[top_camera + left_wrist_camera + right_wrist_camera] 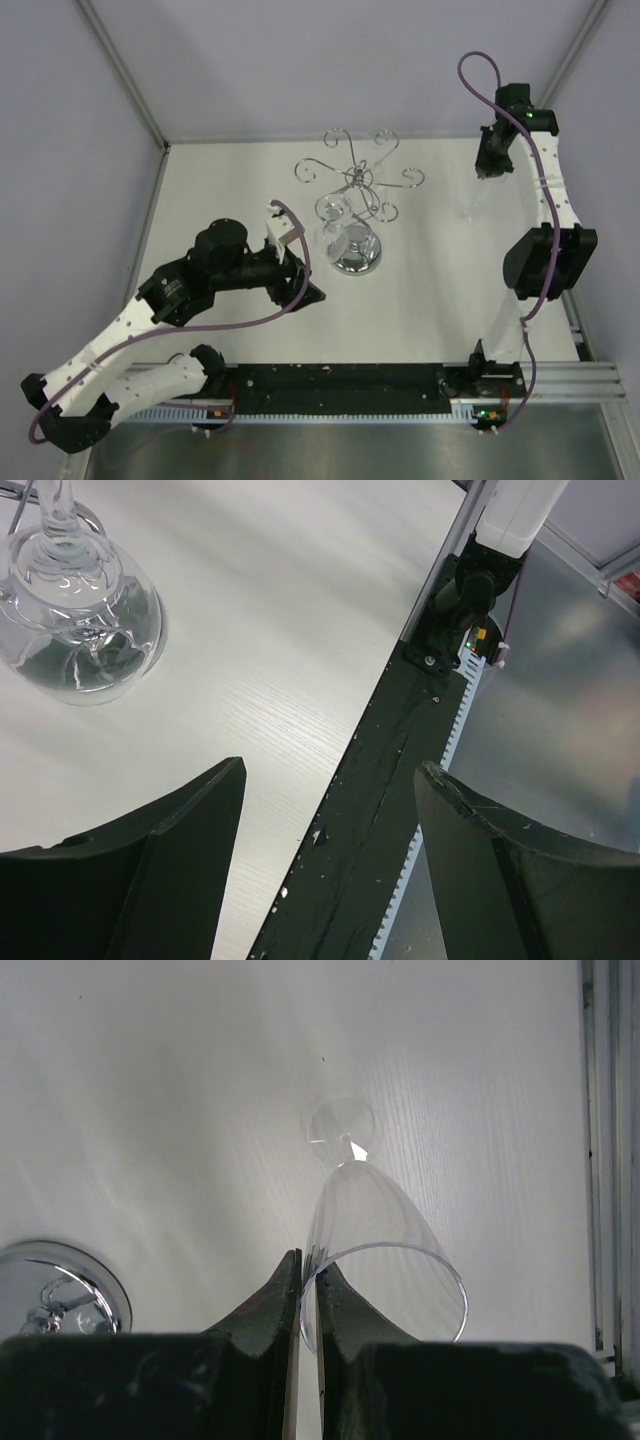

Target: Take the wine glass off the wine glass rack

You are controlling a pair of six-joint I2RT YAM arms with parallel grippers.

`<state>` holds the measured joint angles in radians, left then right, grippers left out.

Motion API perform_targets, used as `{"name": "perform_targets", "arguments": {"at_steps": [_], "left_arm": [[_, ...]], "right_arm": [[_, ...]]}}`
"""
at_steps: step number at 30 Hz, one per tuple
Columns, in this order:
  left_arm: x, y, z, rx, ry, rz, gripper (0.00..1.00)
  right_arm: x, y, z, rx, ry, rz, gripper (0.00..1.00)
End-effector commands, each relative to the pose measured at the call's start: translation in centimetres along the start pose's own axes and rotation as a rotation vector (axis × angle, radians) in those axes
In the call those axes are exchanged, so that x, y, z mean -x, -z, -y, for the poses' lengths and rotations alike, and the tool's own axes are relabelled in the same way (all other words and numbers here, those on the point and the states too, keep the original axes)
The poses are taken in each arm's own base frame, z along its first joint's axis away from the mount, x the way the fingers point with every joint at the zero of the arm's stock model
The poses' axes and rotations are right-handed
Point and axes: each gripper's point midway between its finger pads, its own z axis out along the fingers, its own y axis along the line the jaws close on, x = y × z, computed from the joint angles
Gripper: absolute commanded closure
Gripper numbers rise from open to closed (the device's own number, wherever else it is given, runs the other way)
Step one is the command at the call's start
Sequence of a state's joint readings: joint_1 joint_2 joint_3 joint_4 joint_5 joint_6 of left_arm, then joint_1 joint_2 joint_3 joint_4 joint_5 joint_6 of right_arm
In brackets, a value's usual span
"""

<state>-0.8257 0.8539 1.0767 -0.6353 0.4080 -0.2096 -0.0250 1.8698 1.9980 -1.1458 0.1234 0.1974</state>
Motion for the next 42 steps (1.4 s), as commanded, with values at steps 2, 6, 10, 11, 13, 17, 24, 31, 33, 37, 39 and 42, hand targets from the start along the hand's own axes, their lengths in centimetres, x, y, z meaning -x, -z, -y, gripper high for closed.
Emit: {"name": "perform_targets", "arguments": {"at_steps": [2, 6, 10, 11, 13, 17, 24, 31, 33, 37, 39, 42], "left_arm": [[0.3, -0.8, 0.4, -0.048, -0.026, 0.023, 0.25], [-0.3, -1.1, 0.2, -0.049, -0.02, 0.006, 0.25], [-0.5, -1.2, 0.0, -0.045, -0.018, 0.0, 0.25], [-0.6, -1.2, 0.0, -0.044, -0.017, -0.001, 0.25], [-0.6, -1.2, -0.1, -0.042, -0.014, -0.002, 0.25], [-0.9, -1.3, -0.1, -0.054, -0.007, -0.008, 0.25], [-1.0, -1.4, -0.2, -0.051, -0.006, -0.008, 0.25], [-1.0, -1.4, -0.3, -0.048, -0.003, -0.008, 0.25], [-1.1, -1.4, -0.3, -0.048, -0.003, -0.01, 0.25], [-1.1, -1.4, -0.4, -0.046, -0.002, -0.011, 0.25], [-1.2, -1.5, -0.4, -0.046, 0.0, -0.013, 0.25], [-1.2, -1.5, -0.4, -0.05, 0.002, -0.015, 0.25]], "right_arm": [[1.1, 0.6, -0.6, 0.054, -0.015, 0.004, 1.0], [1.2, 0.0, -0.9, 0.055, -0.018, -0.009, 1.0], [1.4, -0.2, -1.0, 0.06, -0.023, -0.008, 0.97], [1.4, -0.2, -1.0, 0.06, -0.022, -0.007, 0.97], [1.3, -0.3, -1.1, 0.062, -0.021, -0.012, 0.94], [1.2, -0.4, -1.1, 0.063, -0.016, -0.018, 0.9], [1.1, -0.4, -1.1, 0.063, -0.013, -0.019, 0.87], [1.1, -0.5, -1.1, 0.052, -0.008, -0.02, 0.81], [1.1, -0.6, -1.2, 0.052, -0.008, -0.02, 0.8], [1.3, -0.3, -1.4, 0.052, -0.004, -0.01, 0.73], [1.7, 0.0, -1.6, 0.057, -0.002, 0.004, 0.71], [2.2, 0.9, -2.0, 0.058, 0.002, 0.032, 0.69]]}}
